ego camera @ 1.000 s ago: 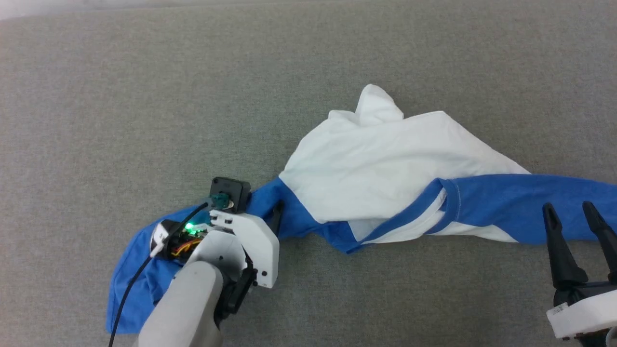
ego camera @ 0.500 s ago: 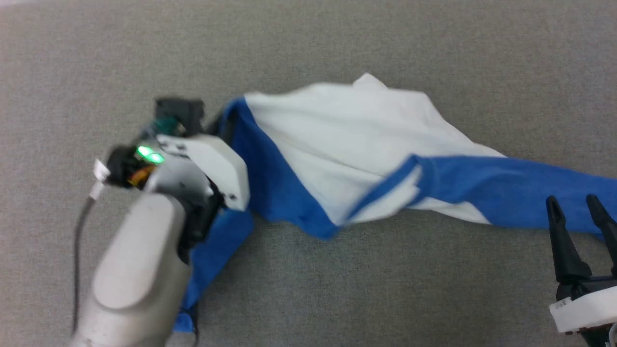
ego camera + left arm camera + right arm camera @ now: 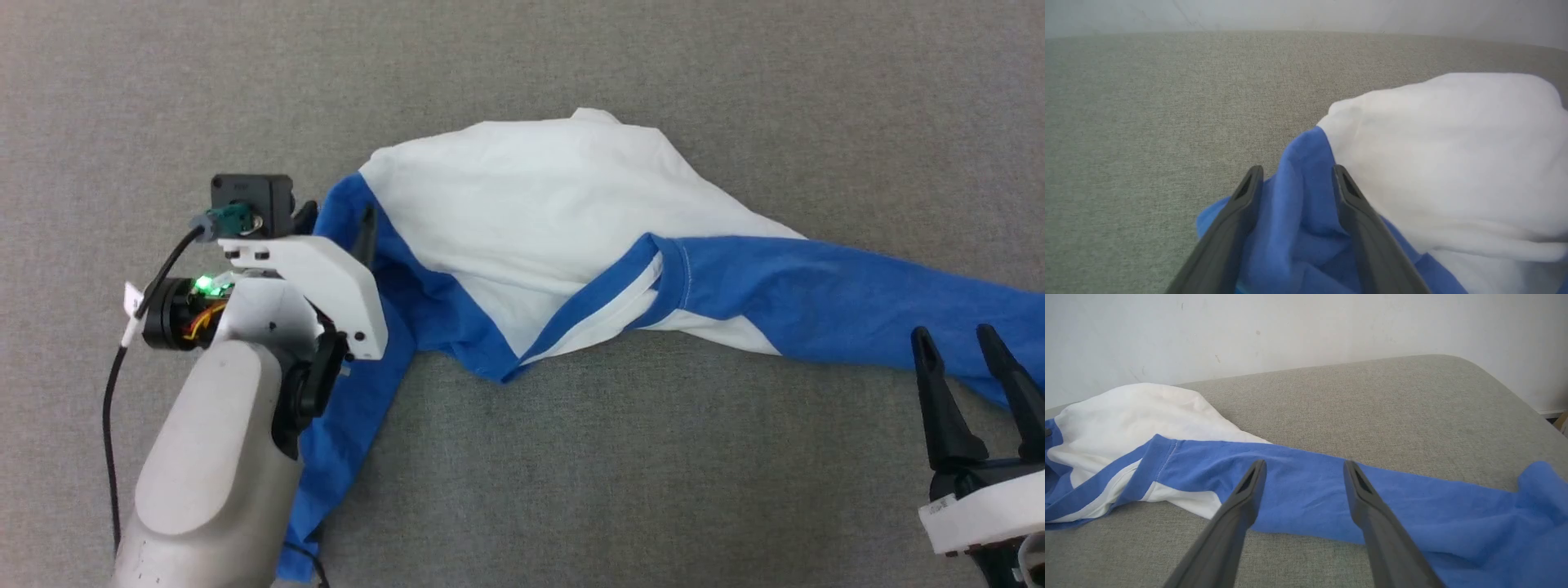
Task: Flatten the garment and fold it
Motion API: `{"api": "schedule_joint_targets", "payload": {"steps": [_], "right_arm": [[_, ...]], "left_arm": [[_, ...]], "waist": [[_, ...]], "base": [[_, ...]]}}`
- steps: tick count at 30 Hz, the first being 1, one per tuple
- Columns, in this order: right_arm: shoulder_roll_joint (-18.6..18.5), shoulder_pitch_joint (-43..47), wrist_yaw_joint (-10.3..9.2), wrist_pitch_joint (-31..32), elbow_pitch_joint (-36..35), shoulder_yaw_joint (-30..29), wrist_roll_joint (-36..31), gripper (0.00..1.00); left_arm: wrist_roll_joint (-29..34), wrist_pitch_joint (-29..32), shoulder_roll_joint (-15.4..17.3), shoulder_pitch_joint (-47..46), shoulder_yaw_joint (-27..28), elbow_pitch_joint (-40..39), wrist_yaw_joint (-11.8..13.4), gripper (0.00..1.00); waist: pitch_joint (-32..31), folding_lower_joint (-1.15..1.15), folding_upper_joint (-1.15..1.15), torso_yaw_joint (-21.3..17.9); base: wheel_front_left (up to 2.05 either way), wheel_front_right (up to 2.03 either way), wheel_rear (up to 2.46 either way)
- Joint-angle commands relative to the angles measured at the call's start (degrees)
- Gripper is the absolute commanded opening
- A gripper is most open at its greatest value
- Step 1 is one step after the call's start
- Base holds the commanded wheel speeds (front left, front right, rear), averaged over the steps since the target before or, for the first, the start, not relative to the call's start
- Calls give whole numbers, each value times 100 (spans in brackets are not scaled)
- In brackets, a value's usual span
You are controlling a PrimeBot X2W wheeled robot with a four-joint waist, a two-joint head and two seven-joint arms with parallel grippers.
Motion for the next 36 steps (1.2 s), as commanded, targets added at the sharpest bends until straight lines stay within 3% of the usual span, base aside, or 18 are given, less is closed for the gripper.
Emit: {"api": "schedule_joint_targets", "payload": {"steps": [1, 9, 17, 28, 31, 36], "right_arm": [[-8, -85, -10, -32, 43, -3, 21, 100], [105, 31, -10, 41, 59, 9, -100, 100], [348, 262, -10, 161, 3, 22, -274, 100], [495, 524, -10, 278, 41, -87, -318, 100], [291, 428, -10, 501, 30, -185, -265, 100], [-494, -101, -10, 1153, -23, -270, -31, 100]], "left_arm": [[-64, -174, -42, 83, 62, -53, 29, 100], [-192, -1363, -197, 418, 402, -1215, 110, 100], [133, -2505, -180, 1792, 255, -2500, 155, 100], [105, -3527, -673, 3590, 45, -2796, 498, 100], [90, -3592, -708, 3667, -4, -2683, 454, 100], [154, -3636, -711, 3471, -35, -2583, 399, 100]], "waist": [[-65, -1, 0, 30], [-504, -1, 0, 178], [-901, -1, 0, 304], [-1078, -1, 0, 454], [-1063, -1, 0, 495], [-936, -1, 0, 484]], "base": [[0, 0, 0], [0, 0, 0], [0, 0, 0], [0, 0, 0], [0, 0, 0], [0, 0, 0]]}}
